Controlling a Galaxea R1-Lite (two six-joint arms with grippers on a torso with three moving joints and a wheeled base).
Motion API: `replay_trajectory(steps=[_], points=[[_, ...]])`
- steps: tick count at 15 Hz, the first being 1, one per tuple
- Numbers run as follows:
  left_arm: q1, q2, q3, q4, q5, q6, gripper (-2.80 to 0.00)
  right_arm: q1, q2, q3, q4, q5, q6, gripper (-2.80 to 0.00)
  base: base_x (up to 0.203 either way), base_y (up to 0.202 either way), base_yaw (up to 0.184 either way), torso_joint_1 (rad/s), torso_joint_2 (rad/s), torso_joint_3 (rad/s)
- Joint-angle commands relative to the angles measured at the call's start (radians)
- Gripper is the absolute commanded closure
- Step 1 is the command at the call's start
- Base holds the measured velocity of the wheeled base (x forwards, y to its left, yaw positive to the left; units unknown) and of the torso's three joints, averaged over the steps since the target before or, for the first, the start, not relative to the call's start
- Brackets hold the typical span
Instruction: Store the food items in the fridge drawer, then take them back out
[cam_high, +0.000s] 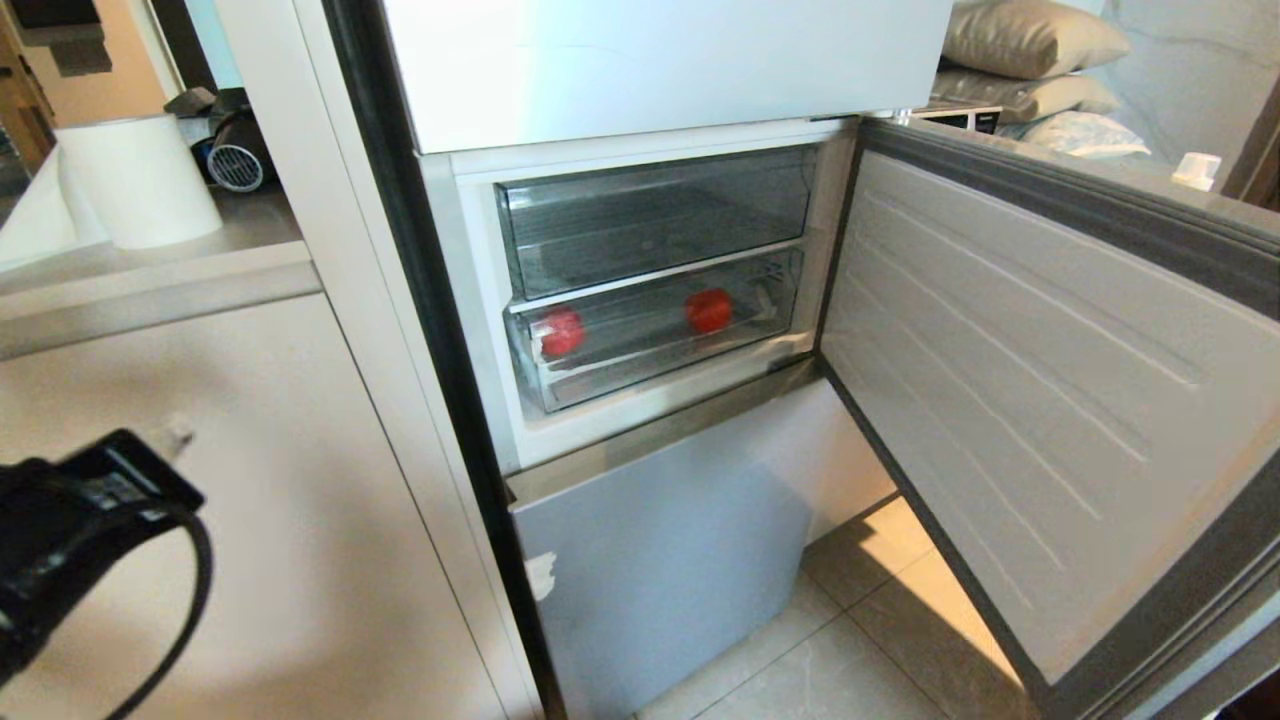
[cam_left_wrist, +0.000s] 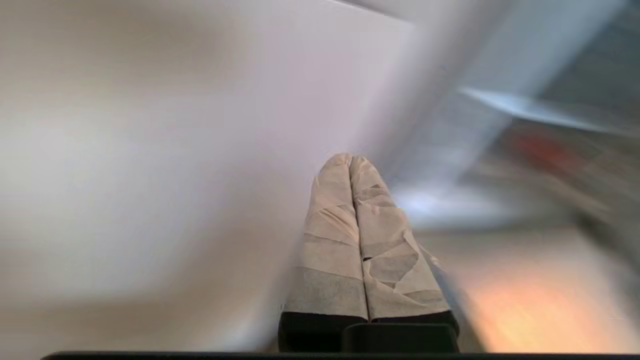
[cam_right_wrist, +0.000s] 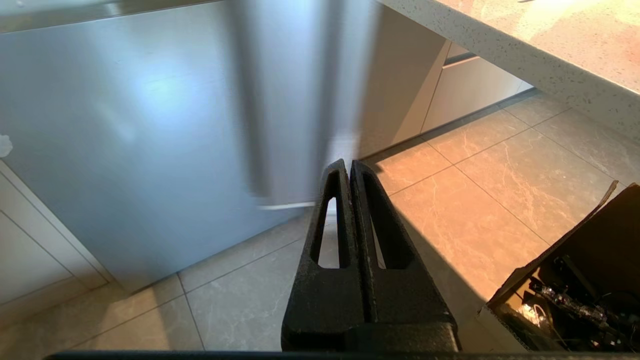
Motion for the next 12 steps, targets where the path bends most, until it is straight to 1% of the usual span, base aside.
replay_trajectory(steps=[1,2,3,4,5,7,8,9,10,11,12], points=[[0.251,-0.177,0.118,0.008,-0.003,0.047,0.00,0.002,0.001,0.000,0.001,0.000,-0.002,0.00,0.000,0.000,0.000,0.000,0.00,0.000],[0.282,-0.279,0.196,0.018,-0.027,0.098,0.00,0.000,0.001,0.000,0.001,0.000,-0.002,0.00,0.000,0.000,0.000,0.000,0.00,0.000],[0.274,-0.377,0.264,0.042,-0.077,0.151,0.00,0.000,0.001,0.000,0.001,0.000,-0.002,0.00,0.000,0.000,0.000,0.000,0.00,0.000],[0.256,-0.475,0.301,0.110,-0.145,0.191,0.00,0.000,0.001,0.000,0.001,0.000,0.000,0.00,0.000,0.000,0.000,0.000,0.00,0.000],[0.245,-0.579,0.321,0.216,-0.209,0.229,0.00,0.000,0.001,0.000,0.001,0.000,-0.001,0.00,0.000,0.000,0.000,0.000,0.00,0.000],[0.238,-0.819,0.333,0.479,-0.349,0.329,0.00,0.000,0.001,0.000,0.001,-0.001,0.000,0.00,0.000,0.000,0.000,0.000,0.00,0.000],[0.238,-0.933,0.330,0.587,-0.403,0.375,0.00,0.000,0.001,0.000,0.001,0.000,0.007,0.00,0.000,0.000,0.000,0.000,0.00,0.000],[0.239,-1.009,0.332,0.651,-0.440,0.409,0.00,0.000,0.001,0.000,0.001,-0.001,0.017,0.00,0.000,0.000,0.000,0.000,0.00,0.000],[0.239,-1.059,0.338,0.700,-0.476,0.435,0.00,0.000,0.001,0.000,0.001,-0.002,0.029,0.00,0.000,0.000,0.000,0.000,0.00,0.000],[0.240,-1.075,0.347,0.740,-0.498,0.429,0.00,0.000,0.001,0.000,0.001,-0.002,0.035,0.00,0.000,0.000,0.000,0.000,0.00,0.000],[0.240,-1.070,0.358,0.755,-0.499,0.389,0.00,0.000,0.001,0.000,0.001,-0.002,0.038,0.00,0.000,0.000,0.000,0.000,0.00,0.000]])
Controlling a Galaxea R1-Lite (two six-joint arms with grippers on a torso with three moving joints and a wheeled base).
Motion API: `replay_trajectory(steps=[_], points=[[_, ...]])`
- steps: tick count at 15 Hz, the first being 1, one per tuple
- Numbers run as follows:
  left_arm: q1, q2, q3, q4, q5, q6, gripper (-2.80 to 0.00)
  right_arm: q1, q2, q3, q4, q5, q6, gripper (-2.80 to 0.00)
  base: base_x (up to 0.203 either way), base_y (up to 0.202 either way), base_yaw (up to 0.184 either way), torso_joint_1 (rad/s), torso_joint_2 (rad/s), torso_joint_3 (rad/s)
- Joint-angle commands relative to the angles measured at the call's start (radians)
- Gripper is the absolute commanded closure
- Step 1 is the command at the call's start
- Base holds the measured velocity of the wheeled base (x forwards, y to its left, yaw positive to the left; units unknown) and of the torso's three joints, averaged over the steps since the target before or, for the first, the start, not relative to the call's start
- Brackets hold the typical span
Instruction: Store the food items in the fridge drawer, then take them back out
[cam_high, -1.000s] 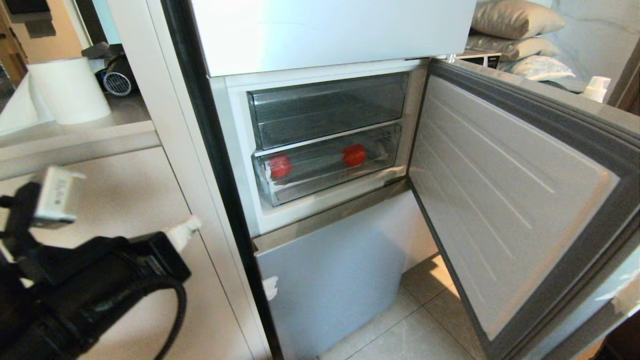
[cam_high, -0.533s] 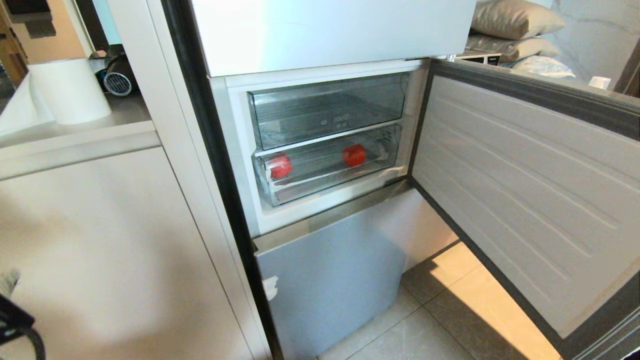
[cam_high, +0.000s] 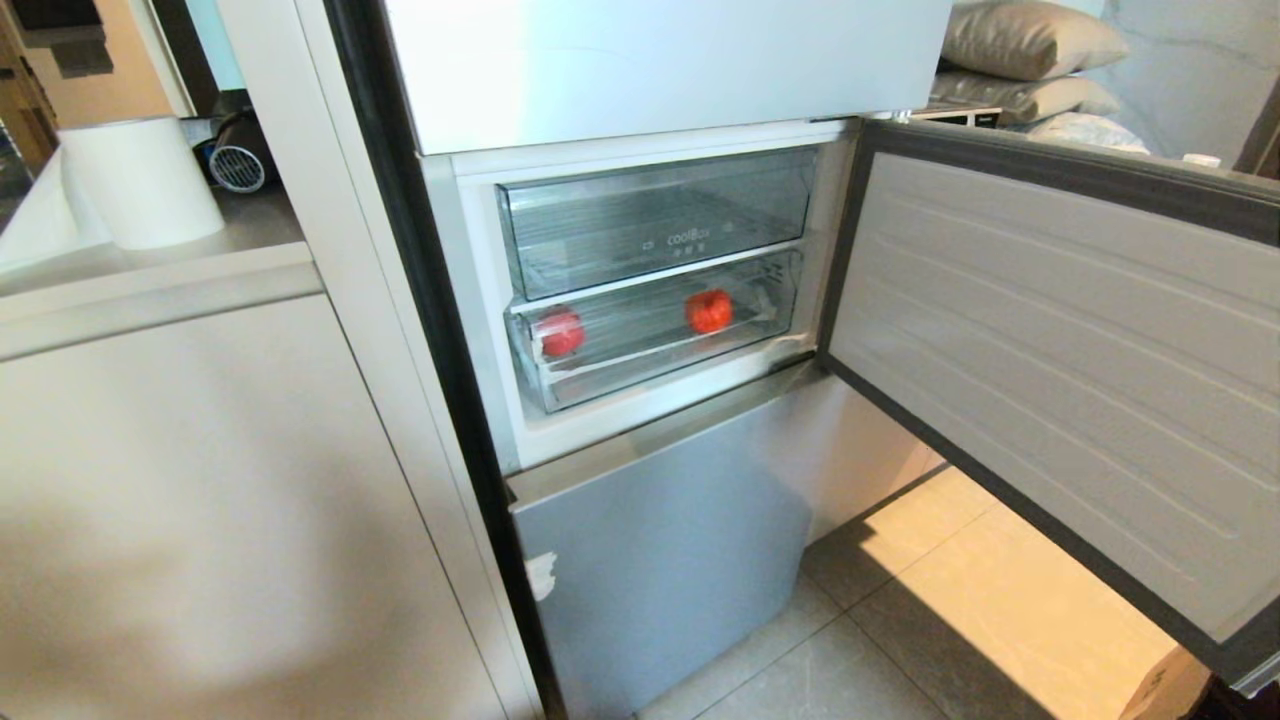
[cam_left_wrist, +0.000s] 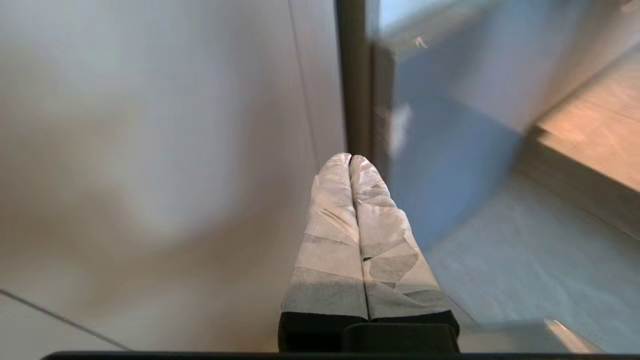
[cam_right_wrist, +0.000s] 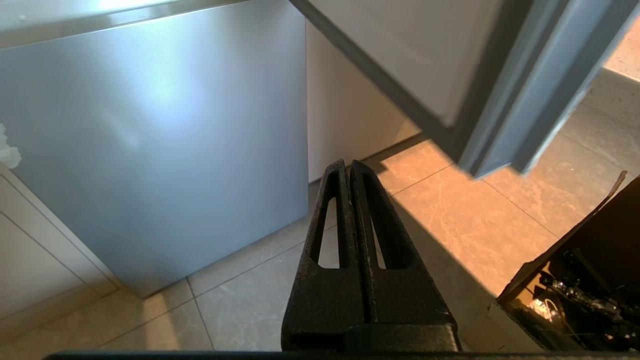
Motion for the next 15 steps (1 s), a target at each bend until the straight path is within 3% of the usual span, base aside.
replay_trajectory(steps=[1,4,15], points=[[0.000,-0.094,0.016,0.028,-0.001,-0.045,0.00,0.000,0.001,0.000,0.000,0.000,0.002,0.00,0.000,0.000,0.000,0.000,0.00,0.000],[0.002,-0.094,0.015,0.026,0.001,-0.080,0.00,0.000,0.001,0.000,0.000,0.000,0.002,0.00,0.000,0.000,0.000,0.000,0.00,0.000],[0.001,-0.094,0.015,0.025,0.001,-0.089,0.00,0.000,0.001,0.003,0.000,0.009,-0.051,0.00,0.000,0.000,0.000,0.000,0.00,0.000]])
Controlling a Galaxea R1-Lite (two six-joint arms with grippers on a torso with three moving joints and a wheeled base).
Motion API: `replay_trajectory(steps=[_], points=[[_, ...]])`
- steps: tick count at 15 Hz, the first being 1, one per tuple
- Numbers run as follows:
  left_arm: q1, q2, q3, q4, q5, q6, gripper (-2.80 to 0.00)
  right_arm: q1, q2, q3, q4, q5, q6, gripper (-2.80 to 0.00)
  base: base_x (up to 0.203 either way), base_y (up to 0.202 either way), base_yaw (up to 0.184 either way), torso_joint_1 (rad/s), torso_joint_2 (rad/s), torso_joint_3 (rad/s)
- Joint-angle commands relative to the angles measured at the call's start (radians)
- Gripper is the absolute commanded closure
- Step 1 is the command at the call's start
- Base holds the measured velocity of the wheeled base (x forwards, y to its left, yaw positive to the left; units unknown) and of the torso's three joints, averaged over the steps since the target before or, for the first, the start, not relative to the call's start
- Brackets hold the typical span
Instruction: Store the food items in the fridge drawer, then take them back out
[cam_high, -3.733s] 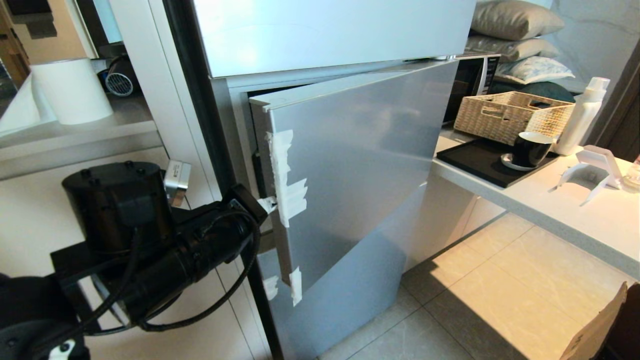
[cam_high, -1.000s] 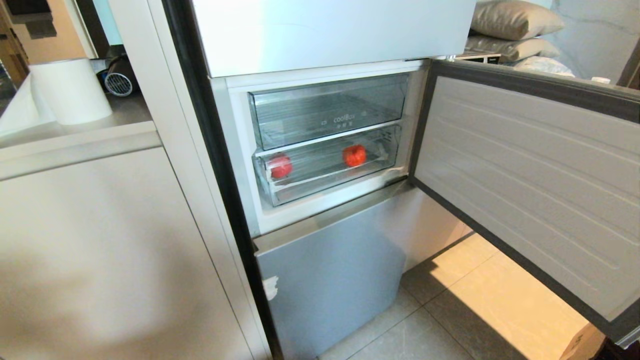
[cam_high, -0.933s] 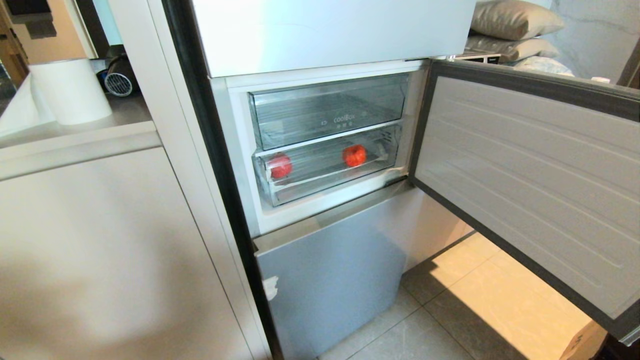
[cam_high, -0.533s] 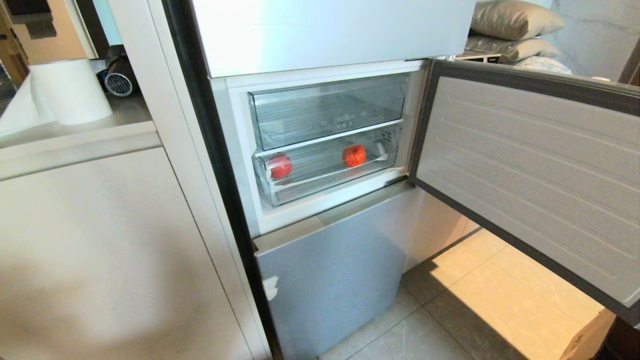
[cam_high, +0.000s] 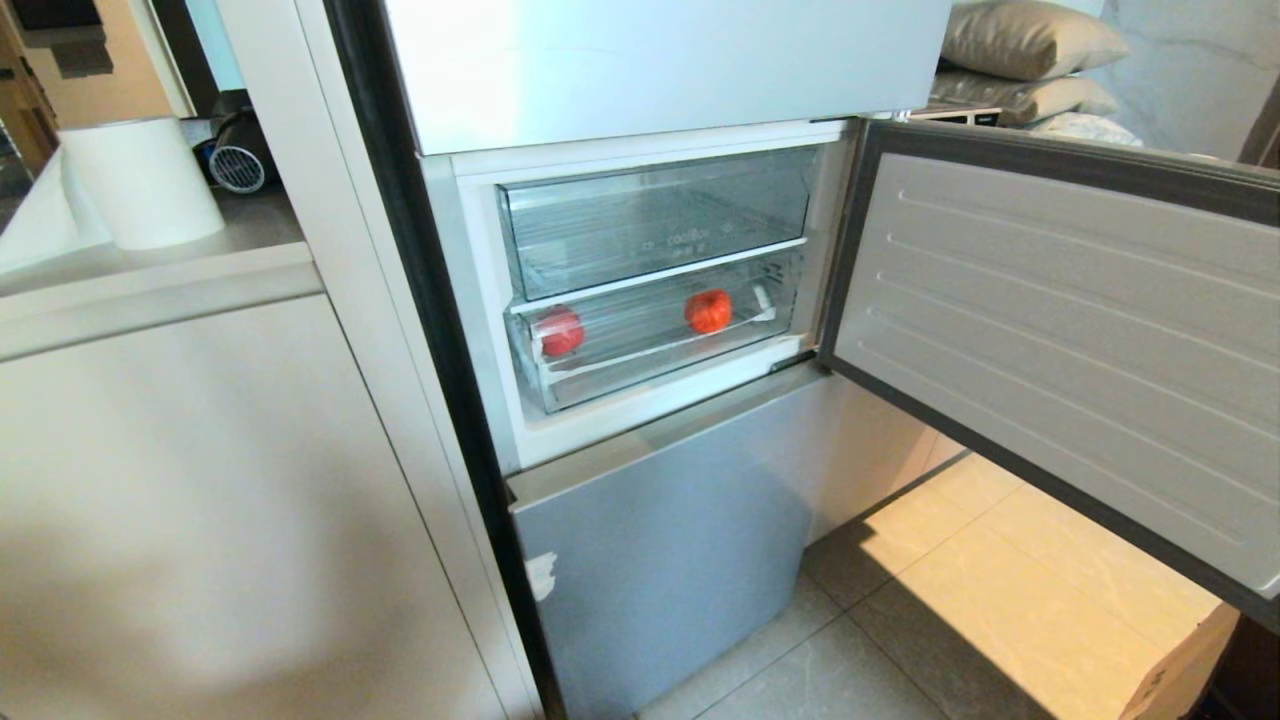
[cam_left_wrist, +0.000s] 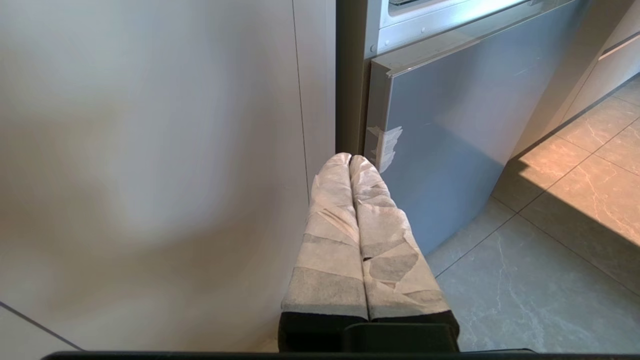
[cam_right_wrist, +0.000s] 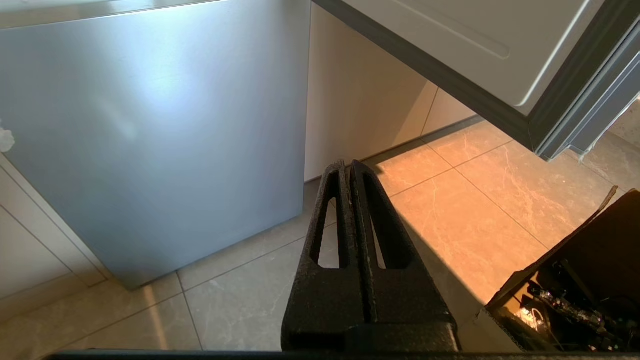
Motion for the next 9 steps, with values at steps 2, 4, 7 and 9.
replay_trajectory(steps=[2,4,7,9], points=[[0.001,0.001,0.001,0.001,0.000,0.000,0.00,0.000,0.001,0.000,0.000,-0.002,0.003,0.00,0.000,0.000,0.000,0.000,0.00,0.000],[0.000,0.001,0.001,0.001,0.000,-0.001,0.00,0.000,0.001,0.000,0.000,-0.002,0.009,0.00,0.000,0.000,0.000,0.000,0.00,0.000],[-0.001,0.001,0.001,0.001,0.001,-0.001,0.00,0.000,0.001,-0.001,0.000,-0.011,0.042,0.00,0.000,0.000,0.000,0.000,0.00,0.000],[-0.001,0.001,0.001,0.001,0.006,-0.003,0.00,0.000,0.001,-0.001,0.000,-0.014,0.046,0.00,0.004,-0.006,0.087,0.003,0.00,0.006]])
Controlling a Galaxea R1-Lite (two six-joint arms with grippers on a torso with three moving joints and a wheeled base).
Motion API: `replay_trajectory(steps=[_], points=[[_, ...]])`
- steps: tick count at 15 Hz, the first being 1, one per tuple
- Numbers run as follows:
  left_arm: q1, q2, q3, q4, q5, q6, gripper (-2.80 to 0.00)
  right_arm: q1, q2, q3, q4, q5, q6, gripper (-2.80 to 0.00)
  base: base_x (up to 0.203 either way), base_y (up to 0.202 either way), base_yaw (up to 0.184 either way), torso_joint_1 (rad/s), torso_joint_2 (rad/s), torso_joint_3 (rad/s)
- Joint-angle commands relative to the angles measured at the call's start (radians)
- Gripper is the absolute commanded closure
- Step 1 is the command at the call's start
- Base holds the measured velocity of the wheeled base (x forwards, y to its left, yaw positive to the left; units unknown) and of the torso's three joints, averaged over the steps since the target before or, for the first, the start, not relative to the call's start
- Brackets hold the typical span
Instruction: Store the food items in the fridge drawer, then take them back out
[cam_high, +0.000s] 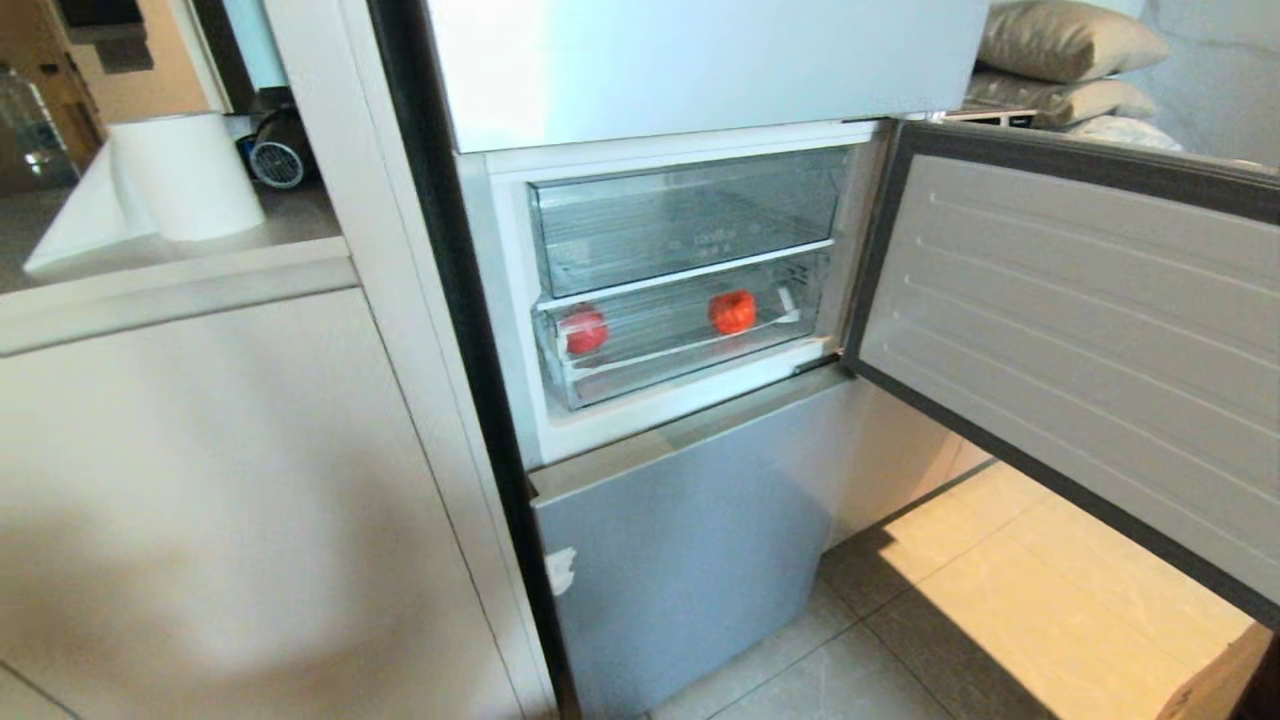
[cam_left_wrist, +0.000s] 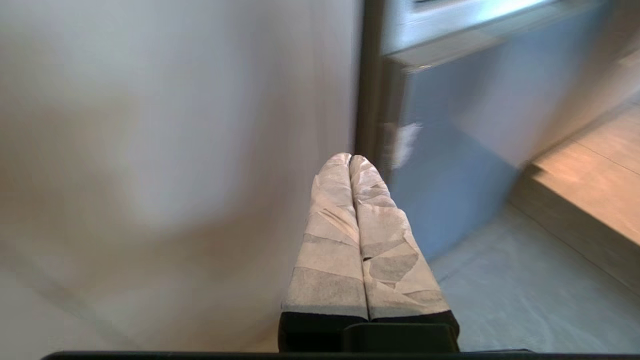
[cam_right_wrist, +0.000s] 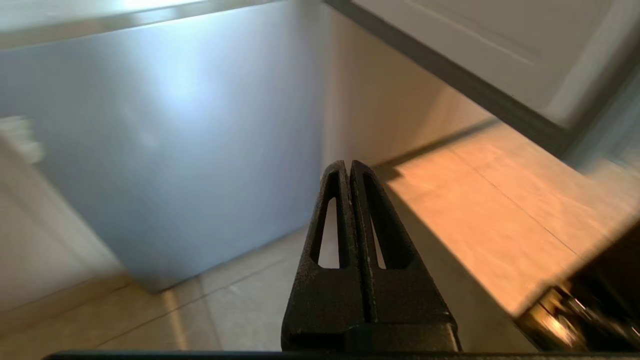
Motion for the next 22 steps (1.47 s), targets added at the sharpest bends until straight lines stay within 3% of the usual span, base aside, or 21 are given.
replay_trajectory(steps=[1,13,22], points=[[0.000,0.002,0.001,0.001,0.001,0.000,0.00,0.000,0.001,0.000,0.000,0.000,0.000,0.00,0.003,-0.005,0.162,0.002,0.00,0.006],[0.001,0.002,0.000,0.001,0.002,-0.001,0.00,0.000,0.001,0.000,0.000,0.000,0.024,0.00,0.002,-0.007,0.173,0.002,0.00,0.002],[0.001,0.002,-0.001,0.001,0.001,-0.001,0.00,0.000,0.001,0.002,-0.006,-0.006,0.032,0.00,0.000,-0.001,0.011,0.000,0.00,0.000]])
